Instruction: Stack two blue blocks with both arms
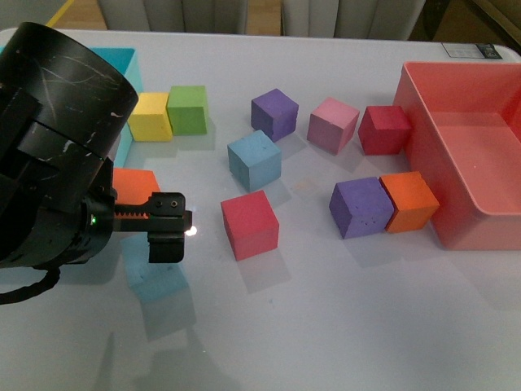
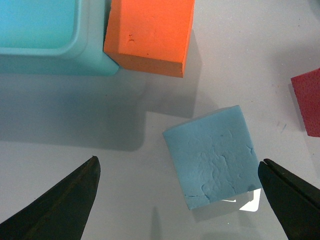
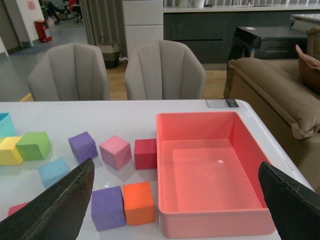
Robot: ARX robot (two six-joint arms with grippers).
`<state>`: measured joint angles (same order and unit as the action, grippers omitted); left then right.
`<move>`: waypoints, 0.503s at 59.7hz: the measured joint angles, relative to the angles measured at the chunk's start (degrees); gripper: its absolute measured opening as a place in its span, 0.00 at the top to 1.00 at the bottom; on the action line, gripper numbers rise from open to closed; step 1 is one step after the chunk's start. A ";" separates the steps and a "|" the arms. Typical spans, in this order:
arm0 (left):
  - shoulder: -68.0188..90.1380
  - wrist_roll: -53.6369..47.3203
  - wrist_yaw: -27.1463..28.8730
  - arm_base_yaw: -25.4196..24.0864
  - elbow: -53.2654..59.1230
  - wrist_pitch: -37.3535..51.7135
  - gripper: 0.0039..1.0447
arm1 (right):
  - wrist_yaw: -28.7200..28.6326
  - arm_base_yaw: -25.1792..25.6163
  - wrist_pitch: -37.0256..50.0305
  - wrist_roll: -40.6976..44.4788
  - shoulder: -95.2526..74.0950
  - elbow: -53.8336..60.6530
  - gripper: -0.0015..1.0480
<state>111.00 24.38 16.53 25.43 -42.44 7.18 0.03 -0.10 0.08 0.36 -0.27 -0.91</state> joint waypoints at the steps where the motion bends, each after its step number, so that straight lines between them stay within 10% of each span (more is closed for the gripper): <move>1: 0.35 0.26 0.04 0.00 -0.42 -0.44 0.08 | 0.00 0.00 0.00 0.02 0.00 0.00 0.09; 30: 7.34 4.83 0.92 1.86 -6.67 -4.52 0.08 | 0.00 0.00 0.00 0.00 0.00 0.00 0.09</move>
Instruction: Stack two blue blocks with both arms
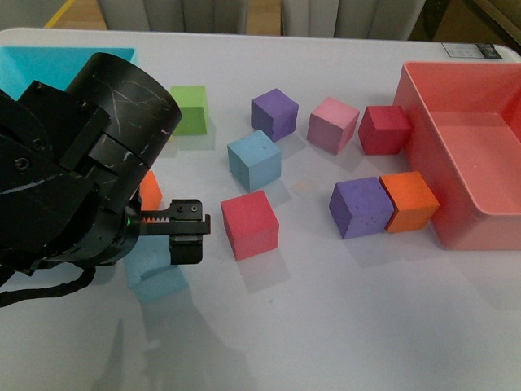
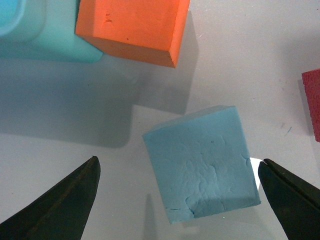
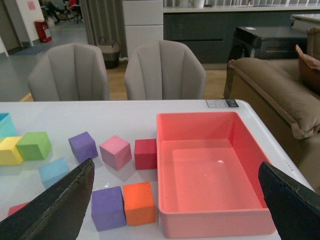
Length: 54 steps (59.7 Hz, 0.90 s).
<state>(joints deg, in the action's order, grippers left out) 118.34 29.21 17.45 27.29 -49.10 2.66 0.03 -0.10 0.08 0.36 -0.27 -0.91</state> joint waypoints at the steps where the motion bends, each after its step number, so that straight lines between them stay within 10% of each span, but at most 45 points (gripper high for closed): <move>1: 0.22 0.13 0.13 0.11 -0.24 -0.11 0.08 | 0.00 0.00 0.00 0.00 0.00 0.00 0.09; 54: 8.98 2.03 -0.98 0.74 -6.08 -1.20 0.08 | 0.00 0.00 0.00 0.00 0.00 0.00 0.09</move>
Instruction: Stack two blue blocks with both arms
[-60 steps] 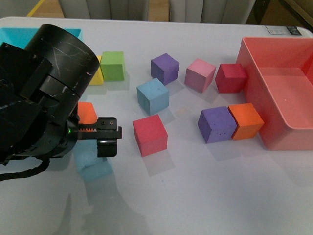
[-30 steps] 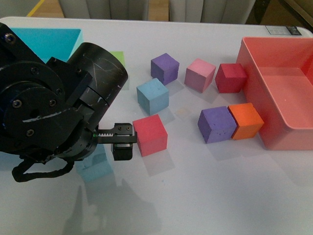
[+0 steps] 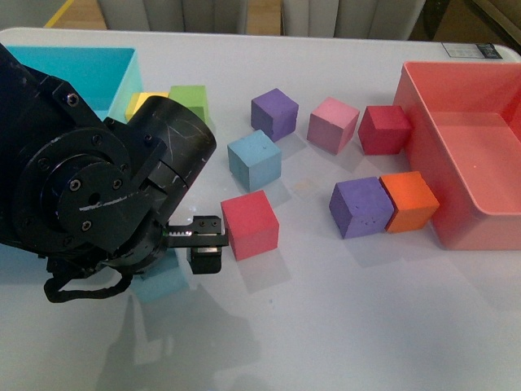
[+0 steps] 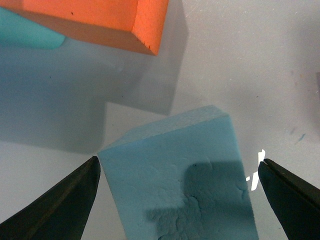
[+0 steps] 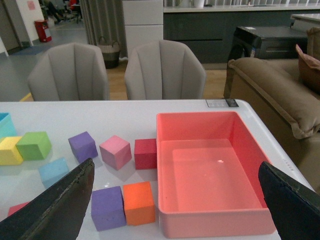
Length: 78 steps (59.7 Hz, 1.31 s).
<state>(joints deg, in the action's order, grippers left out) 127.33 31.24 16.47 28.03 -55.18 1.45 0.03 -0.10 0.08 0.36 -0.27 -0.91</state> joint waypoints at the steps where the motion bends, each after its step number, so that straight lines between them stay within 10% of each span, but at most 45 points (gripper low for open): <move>1: 0.22 0.02 0.00 -0.02 -0.02 0.00 0.08 | 0.00 0.00 0.00 0.00 0.00 0.00 0.09; 24: 0.90 0.11 -1.01 -0.07 -0.02 0.02 0.09 | 0.00 0.00 0.00 0.02 0.00 0.00 0.09; 44: 0.83 1.36 -1.40 0.48 0.46 -0.20 0.47 | 0.00 0.00 0.00 0.02 0.00 0.00 0.09; 78: -17.81 -6.62 0.76 0.33 4.61 -3.21 0.56 | 0.00 0.00 0.00 0.02 0.00 0.00 0.09</move>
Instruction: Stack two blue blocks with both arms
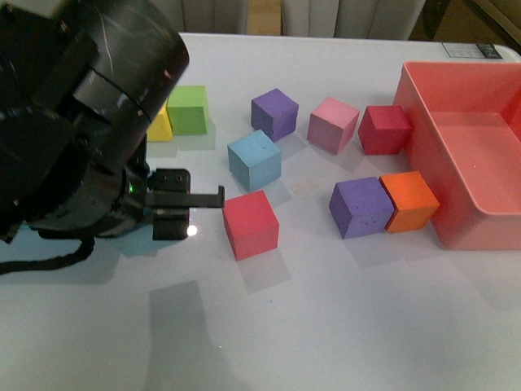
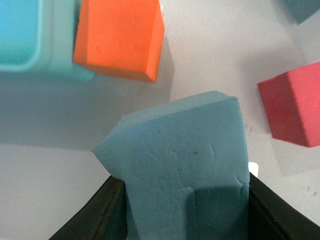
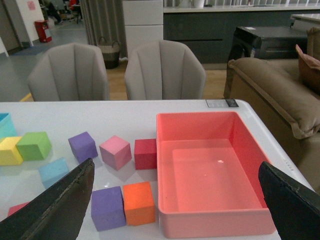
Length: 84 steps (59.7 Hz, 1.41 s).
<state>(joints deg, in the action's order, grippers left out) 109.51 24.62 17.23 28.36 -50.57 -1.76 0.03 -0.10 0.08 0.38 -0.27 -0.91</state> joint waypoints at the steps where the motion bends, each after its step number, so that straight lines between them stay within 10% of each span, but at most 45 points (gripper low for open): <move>1: -0.04 -0.72 0.11 -0.11 -0.63 -0.17 0.56 | 0.00 0.00 0.00 0.00 0.00 0.00 0.09; 84: 29.14 -26.73 -5.27 2.78 -47.80 -16.94 0.58 | -0.02 0.00 0.00 -0.02 0.00 0.00 0.09</move>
<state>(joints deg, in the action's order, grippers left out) 138.65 -2.11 11.97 31.14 -98.37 -18.70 0.01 -0.10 0.08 0.36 -0.27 -0.91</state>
